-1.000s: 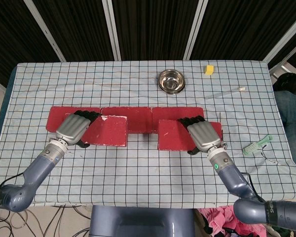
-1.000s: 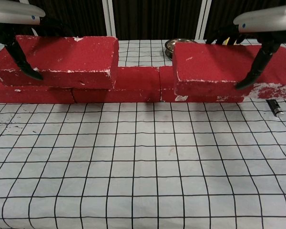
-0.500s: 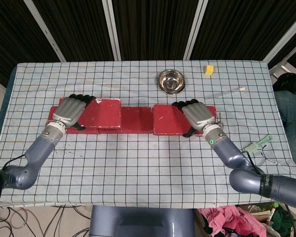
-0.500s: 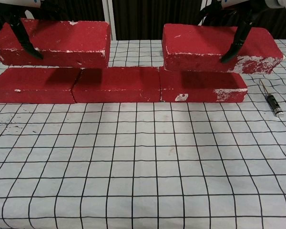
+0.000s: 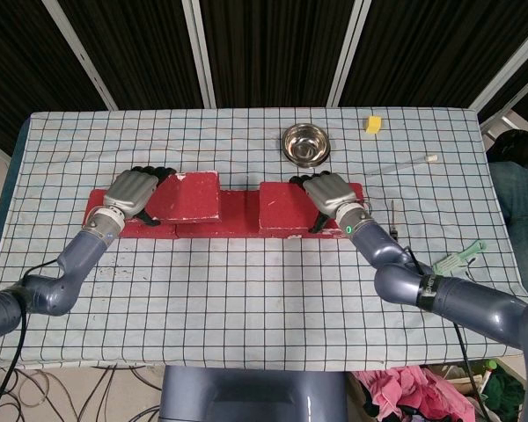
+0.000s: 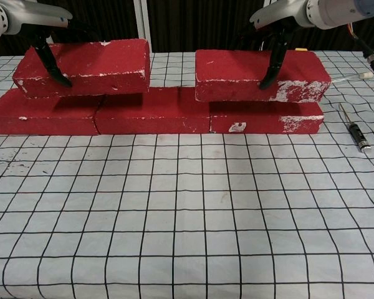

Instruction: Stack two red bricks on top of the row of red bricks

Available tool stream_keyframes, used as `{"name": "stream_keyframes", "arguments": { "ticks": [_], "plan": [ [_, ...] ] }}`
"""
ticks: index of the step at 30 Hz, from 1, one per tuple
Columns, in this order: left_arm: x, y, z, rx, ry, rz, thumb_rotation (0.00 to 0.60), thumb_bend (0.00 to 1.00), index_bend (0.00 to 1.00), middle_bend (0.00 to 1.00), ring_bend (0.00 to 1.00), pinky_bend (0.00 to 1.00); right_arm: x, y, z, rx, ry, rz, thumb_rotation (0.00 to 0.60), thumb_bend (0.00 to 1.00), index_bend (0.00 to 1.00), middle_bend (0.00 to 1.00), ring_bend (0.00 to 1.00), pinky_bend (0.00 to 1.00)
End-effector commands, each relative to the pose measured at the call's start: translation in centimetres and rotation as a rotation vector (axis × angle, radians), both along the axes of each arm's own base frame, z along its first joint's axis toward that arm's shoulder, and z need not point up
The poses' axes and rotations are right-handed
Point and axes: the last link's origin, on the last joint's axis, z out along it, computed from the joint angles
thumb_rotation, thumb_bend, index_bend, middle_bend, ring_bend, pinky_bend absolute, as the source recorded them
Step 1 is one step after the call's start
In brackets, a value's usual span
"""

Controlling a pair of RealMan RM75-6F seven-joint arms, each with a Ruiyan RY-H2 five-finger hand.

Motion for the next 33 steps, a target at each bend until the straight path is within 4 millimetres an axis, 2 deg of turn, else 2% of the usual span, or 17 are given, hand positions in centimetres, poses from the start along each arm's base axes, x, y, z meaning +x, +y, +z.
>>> {"name": "stream_keyframes", "arguments": {
  "ticks": [1, 7, 23, 33],
  "plan": [
    [-0.7, 0.3, -0.7, -0.021, -0.004, 0.015, 0.6, 0.18, 0.18, 0.19, 0.14, 0.25, 0.0, -0.3, -1.1, 0.027, 0.005, -0.02, 0.6, 0.07, 0.15, 0.2, 0.17, 0.12],
    [-1.0, 0.5, -0.6, -0.027, -0.003, 0.007, 0.6, 0.18, 0.18, 0.19, 0.13, 0.25, 0.4, -1.3, -1.9, 0.023, 0.017, -0.022, 0.6, 0.07, 0.15, 0.2, 0.17, 0.12],
    [-1.2, 0.8, -1.5, -0.064, 0.018, 0.004, 0.6, 0.18, 0.18, 0.19, 0.12, 0.24, 2.5, -1.6, -3.9, 0.022, -0.002, 0.021, 0.6, 0.07, 0.15, 0.2, 0.17, 0.12],
    [-1.8, 1.1, -0.8, -0.057, 0.021, 0.01, 0.6, 0.18, 0.18, 0.19, 0.12, 0.24, 3.5, -1.9, -5.4, 0.021, -0.003, 0.031, 0.6, 0.07, 0.15, 0.2, 0.17, 0.12]
  ]
}}
